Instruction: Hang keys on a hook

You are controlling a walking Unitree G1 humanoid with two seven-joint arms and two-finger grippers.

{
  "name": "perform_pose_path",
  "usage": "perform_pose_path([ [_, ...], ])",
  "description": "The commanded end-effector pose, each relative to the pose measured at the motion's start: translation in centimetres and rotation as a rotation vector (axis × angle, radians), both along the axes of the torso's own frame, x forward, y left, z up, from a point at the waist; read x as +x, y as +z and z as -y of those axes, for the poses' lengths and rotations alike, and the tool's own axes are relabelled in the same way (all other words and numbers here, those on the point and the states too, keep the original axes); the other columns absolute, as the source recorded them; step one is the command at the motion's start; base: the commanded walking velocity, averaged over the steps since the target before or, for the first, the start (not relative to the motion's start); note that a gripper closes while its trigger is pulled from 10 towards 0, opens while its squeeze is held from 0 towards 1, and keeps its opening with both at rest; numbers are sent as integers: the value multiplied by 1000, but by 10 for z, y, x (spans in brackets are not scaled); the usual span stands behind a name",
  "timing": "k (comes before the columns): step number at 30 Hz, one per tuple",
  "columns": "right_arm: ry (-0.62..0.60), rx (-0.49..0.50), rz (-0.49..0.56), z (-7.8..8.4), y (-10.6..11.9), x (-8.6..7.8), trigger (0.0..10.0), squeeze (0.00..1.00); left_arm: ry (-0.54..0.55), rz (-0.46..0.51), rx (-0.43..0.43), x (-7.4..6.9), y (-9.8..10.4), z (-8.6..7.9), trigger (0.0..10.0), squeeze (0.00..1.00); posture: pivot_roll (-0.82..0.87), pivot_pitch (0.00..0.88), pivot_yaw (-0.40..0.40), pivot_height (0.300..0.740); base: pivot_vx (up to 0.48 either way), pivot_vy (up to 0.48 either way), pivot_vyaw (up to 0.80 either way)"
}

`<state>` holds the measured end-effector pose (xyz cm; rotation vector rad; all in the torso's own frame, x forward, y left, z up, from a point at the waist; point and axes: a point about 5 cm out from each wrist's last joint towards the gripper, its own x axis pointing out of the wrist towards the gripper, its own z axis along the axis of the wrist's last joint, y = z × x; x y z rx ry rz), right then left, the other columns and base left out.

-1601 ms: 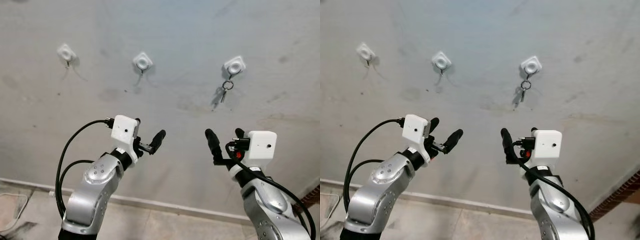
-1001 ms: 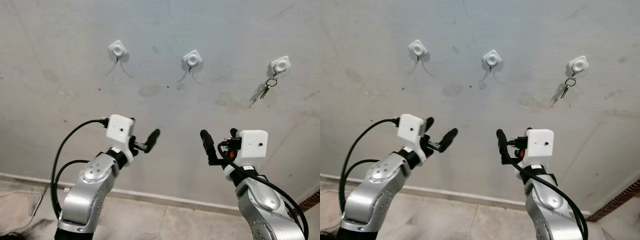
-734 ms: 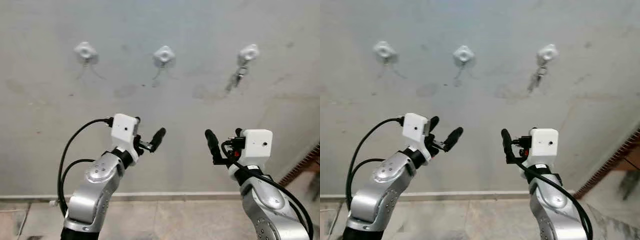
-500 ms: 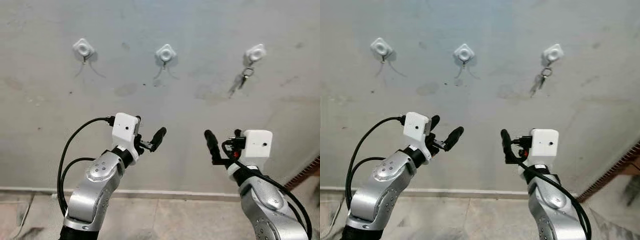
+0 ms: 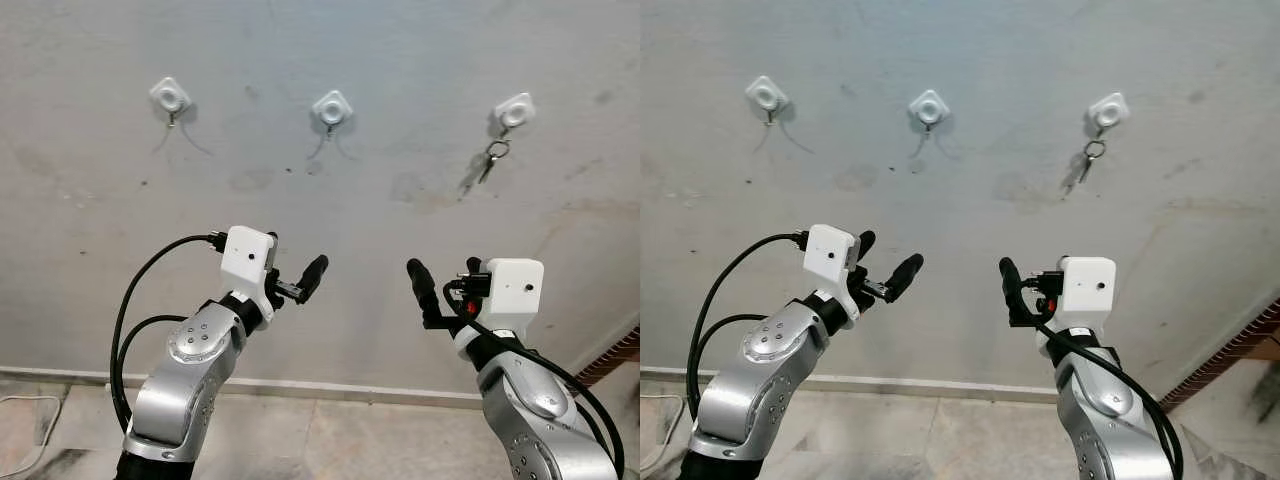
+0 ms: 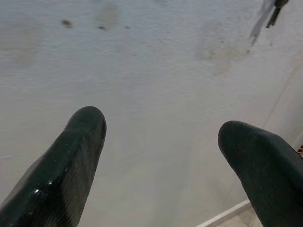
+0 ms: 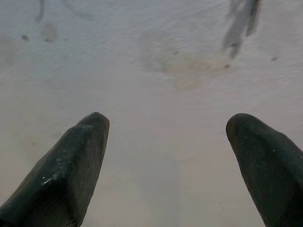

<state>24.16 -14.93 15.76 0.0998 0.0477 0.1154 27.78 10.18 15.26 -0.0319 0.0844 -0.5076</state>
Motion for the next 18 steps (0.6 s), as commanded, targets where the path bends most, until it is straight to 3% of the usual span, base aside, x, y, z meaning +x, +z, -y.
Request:
perform_pose_path([
  [1, -18, 1, -1, 4, 0, 3, 10000, 0, 9, -7, 5, 1, -1, -1, 10000, 0, 54, 0, 6, 740, 0, -334, 0],
  [16, -4, 10, -10, 1, -1, 4, 10000, 0, 10, -3, 3, 3, 1, -1, 10000, 0, 52, 0, 8, 740, 0, -336, 0],
  [18, 2, 7, -17, 1, -3, 4, 10000, 0, 14, 1, -6, 3, 1, -1, 10000, 0, 51, 0, 8, 740, 0, 0, 0],
])
